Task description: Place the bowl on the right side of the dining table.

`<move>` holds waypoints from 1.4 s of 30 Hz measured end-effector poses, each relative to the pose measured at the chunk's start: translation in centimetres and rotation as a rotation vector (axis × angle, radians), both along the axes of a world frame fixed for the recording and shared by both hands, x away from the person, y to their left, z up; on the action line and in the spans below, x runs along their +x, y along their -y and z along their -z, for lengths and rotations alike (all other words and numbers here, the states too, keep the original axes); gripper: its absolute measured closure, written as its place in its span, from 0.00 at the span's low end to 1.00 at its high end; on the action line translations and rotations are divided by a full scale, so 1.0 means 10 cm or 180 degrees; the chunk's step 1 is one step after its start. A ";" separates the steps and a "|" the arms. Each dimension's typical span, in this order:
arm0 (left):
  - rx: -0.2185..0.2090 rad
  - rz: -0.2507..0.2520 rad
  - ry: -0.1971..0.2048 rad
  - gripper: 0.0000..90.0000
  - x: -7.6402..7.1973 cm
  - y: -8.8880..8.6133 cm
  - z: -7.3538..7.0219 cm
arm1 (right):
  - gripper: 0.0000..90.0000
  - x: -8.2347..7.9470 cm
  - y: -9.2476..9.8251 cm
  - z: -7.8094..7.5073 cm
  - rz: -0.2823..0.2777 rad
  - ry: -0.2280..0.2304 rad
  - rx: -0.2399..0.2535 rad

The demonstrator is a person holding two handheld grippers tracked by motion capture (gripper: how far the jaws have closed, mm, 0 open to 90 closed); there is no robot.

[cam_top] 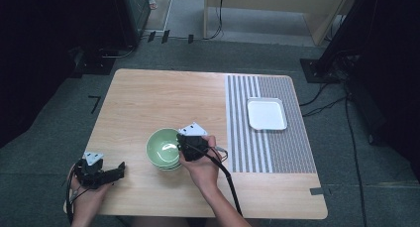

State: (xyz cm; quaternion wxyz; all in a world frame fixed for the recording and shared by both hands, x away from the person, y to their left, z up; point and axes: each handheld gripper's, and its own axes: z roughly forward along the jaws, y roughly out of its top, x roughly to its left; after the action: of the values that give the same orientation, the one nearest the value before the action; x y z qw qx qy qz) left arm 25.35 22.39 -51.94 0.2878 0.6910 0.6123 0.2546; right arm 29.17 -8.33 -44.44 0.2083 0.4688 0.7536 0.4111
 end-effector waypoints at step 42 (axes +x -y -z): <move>-0.0906 0.0336 0.0613 0.00 -0.10 0.58 -0.70 | 0.90 -0.04 0.01 -0.03 -0.0069 0.0246 0.0085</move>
State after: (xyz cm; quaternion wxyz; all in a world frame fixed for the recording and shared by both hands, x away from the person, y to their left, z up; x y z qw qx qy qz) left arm 24.31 16.57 -44.90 0.4529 0.6469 0.5747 0.2149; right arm 28.77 -8.40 -44.16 0.2266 0.4471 0.7444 0.4411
